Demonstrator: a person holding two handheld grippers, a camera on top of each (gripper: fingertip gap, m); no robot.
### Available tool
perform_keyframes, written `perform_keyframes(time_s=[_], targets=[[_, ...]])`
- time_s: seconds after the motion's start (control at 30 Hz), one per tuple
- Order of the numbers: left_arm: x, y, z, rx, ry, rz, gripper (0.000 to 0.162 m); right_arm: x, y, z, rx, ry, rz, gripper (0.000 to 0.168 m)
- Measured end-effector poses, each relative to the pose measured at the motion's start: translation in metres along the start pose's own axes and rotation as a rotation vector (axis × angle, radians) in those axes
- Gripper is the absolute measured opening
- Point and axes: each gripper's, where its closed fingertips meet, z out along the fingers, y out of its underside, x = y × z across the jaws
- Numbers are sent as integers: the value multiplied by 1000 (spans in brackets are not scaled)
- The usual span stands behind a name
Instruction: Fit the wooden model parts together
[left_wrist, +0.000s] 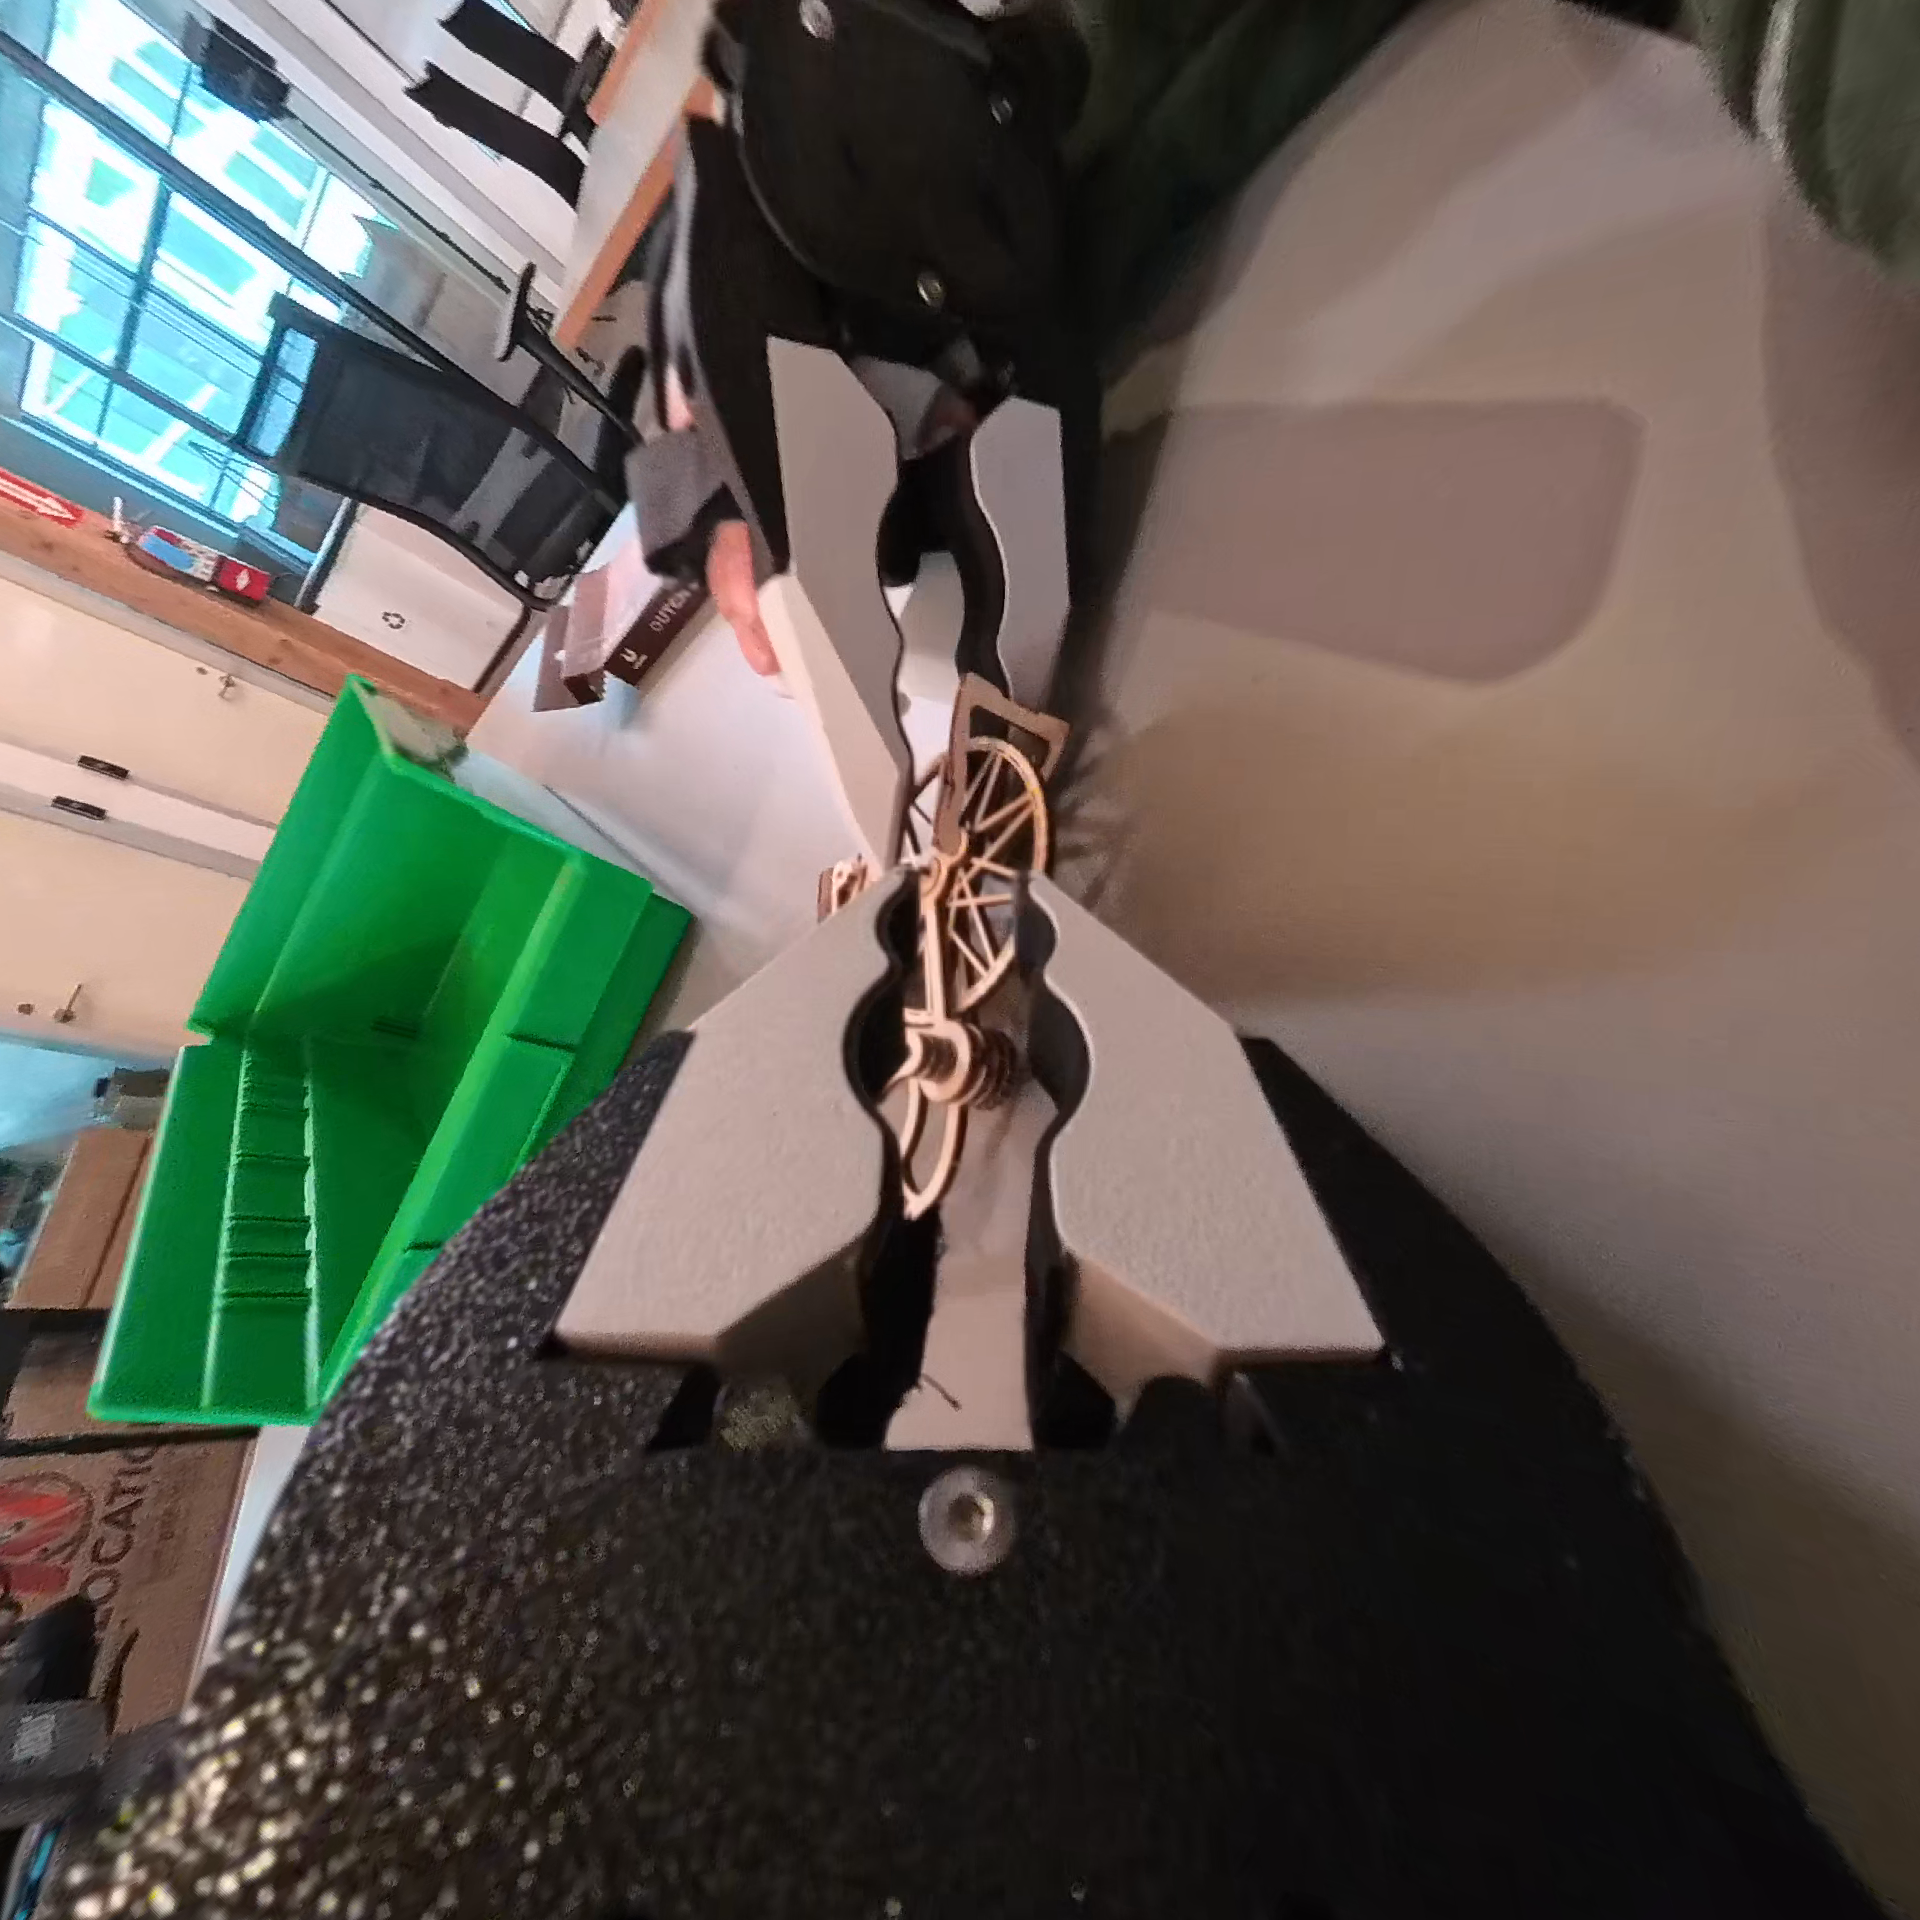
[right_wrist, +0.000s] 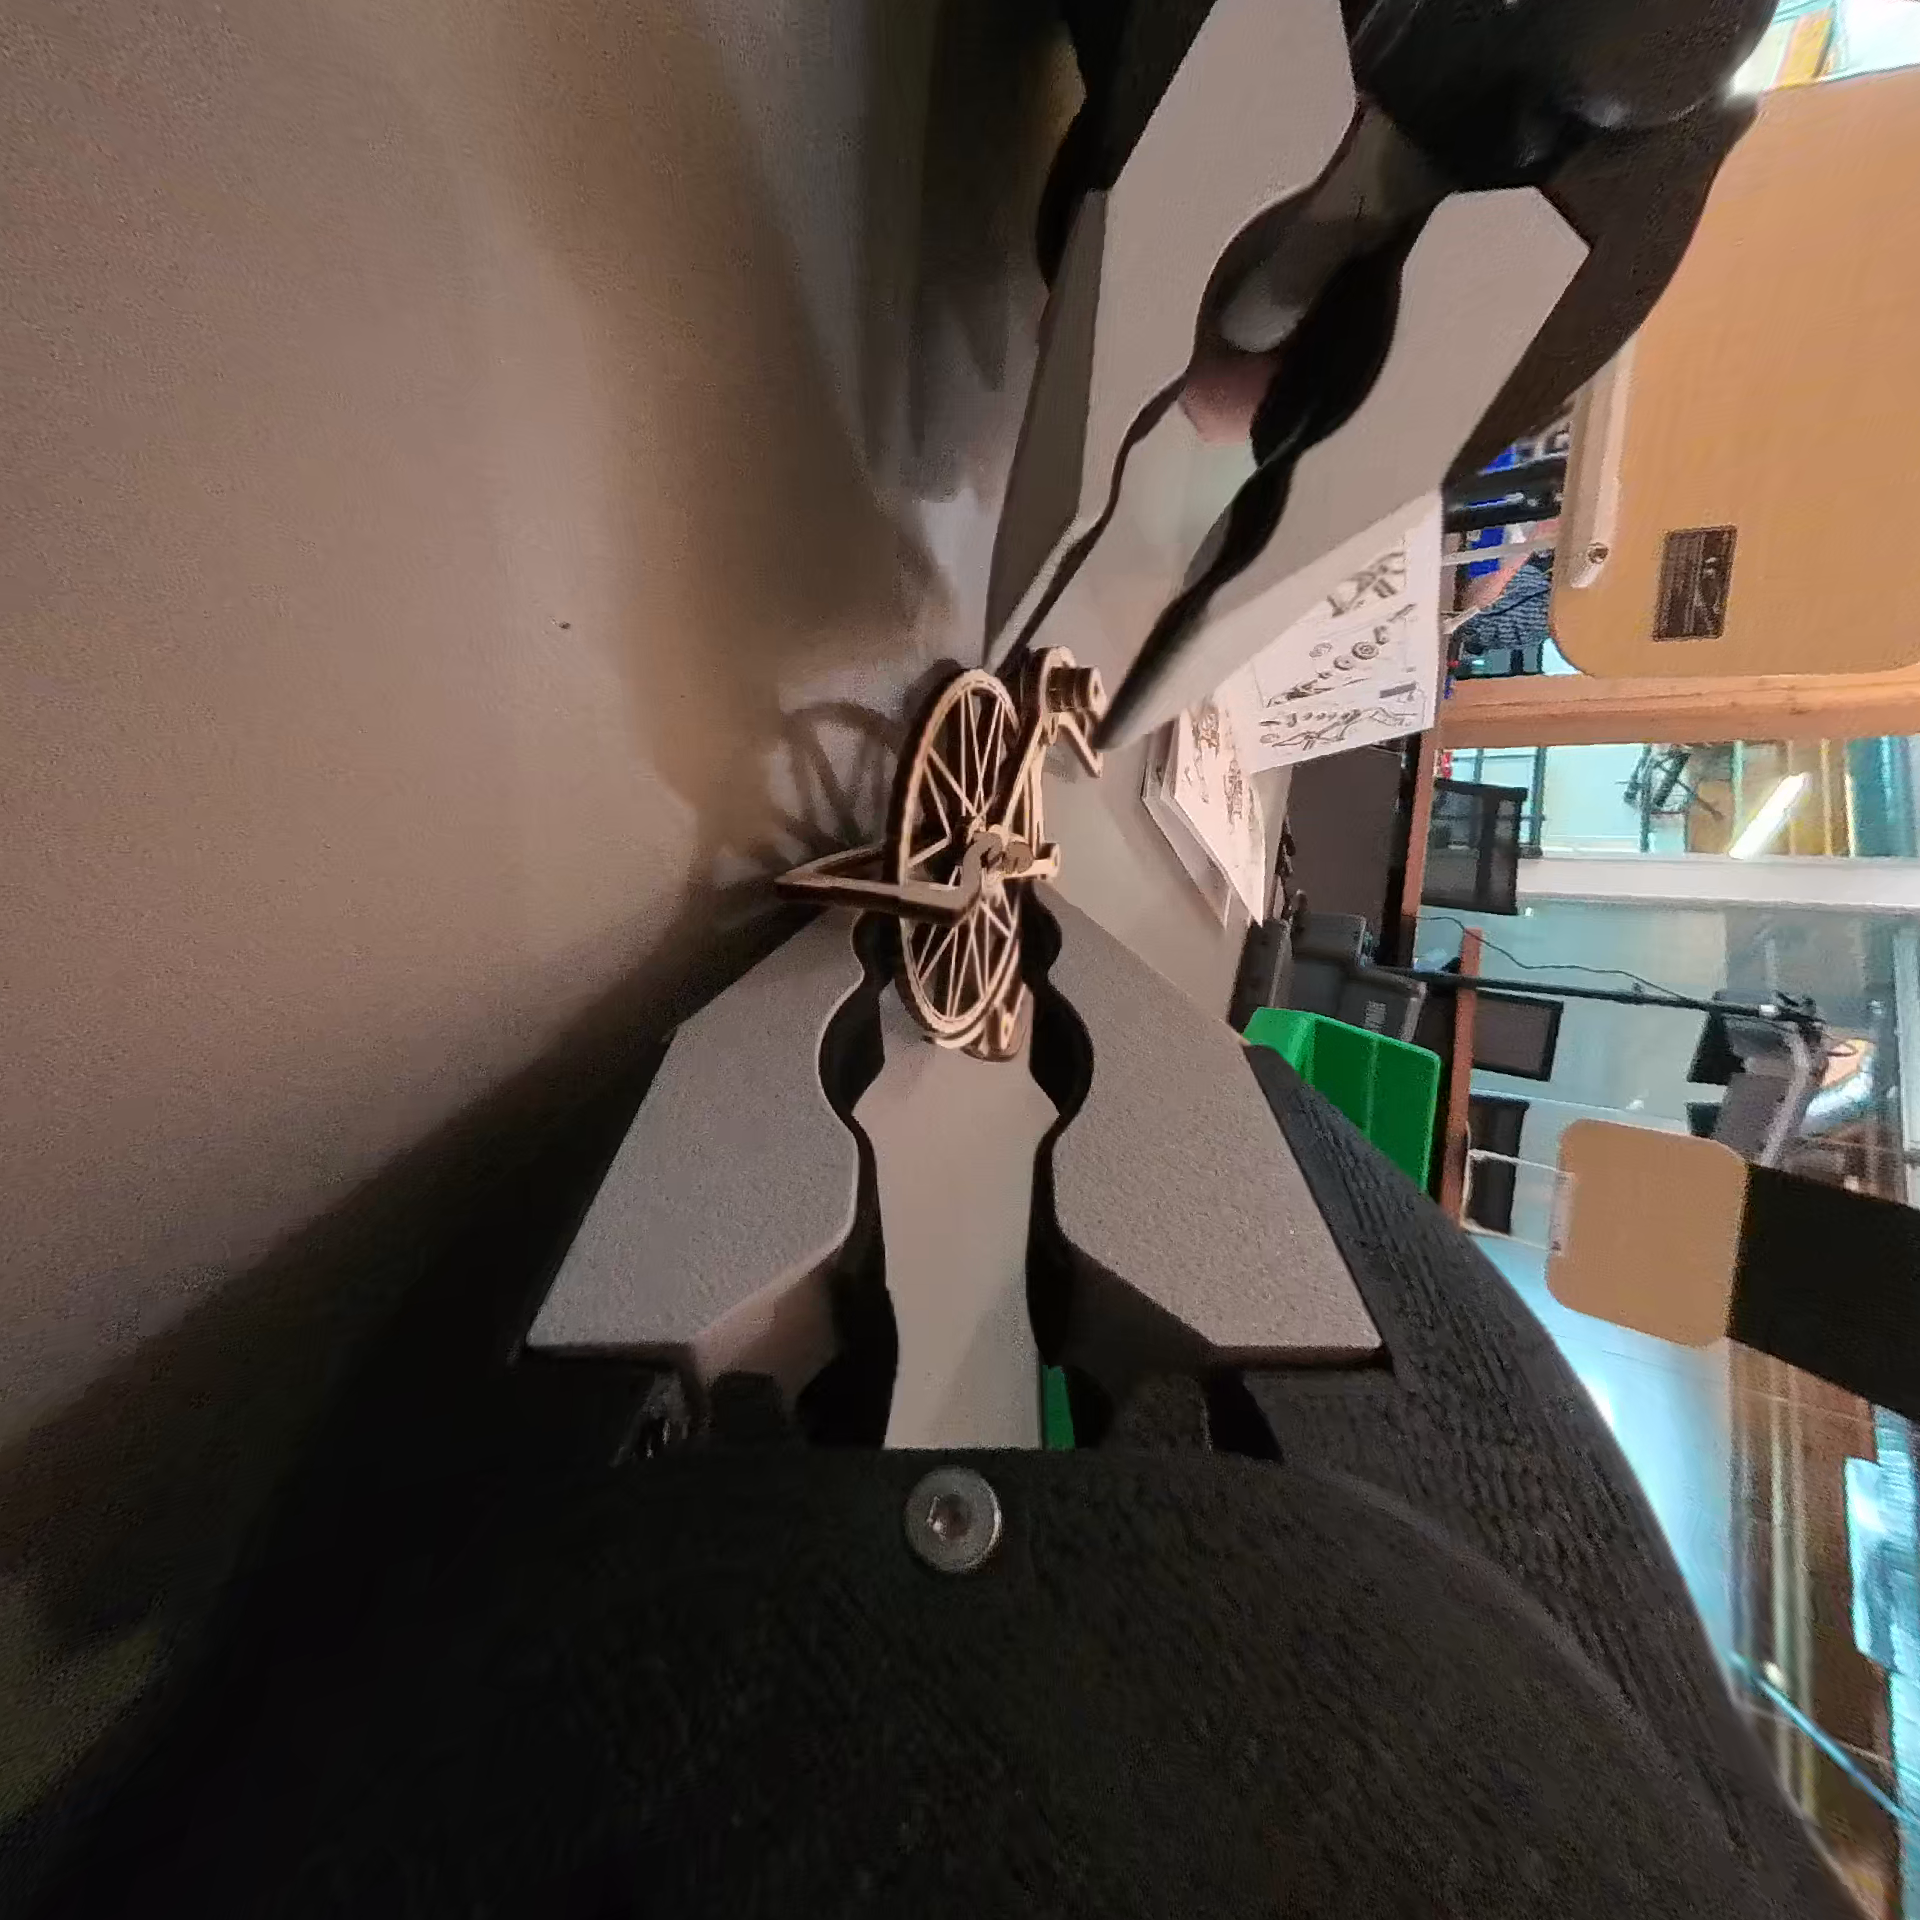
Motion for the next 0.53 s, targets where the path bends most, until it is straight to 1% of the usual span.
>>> perform_keyframes(time_s=[0.07,0.2,0.37,0.4,0.47,0.53], targets=[[2,2,1,-10,13,8,12,0,3,-5,-5,-11,-11,26],[3,-1,0,9,23,-10,12,4,14,-18,-43,-31,11,44],[3,-12,-5,71,8,18,14,8,34,-31,-143,-16,17,57],[3,-16,-6,90,-2,31,14,12,41,-34,-173,8,18,57],[2,-19,-6,102,-21,35,9,23,53,-42,-207,80,33,57],[2,-21,-3,101,-22,11,7,39,57,-50,-158,185,116,56]])
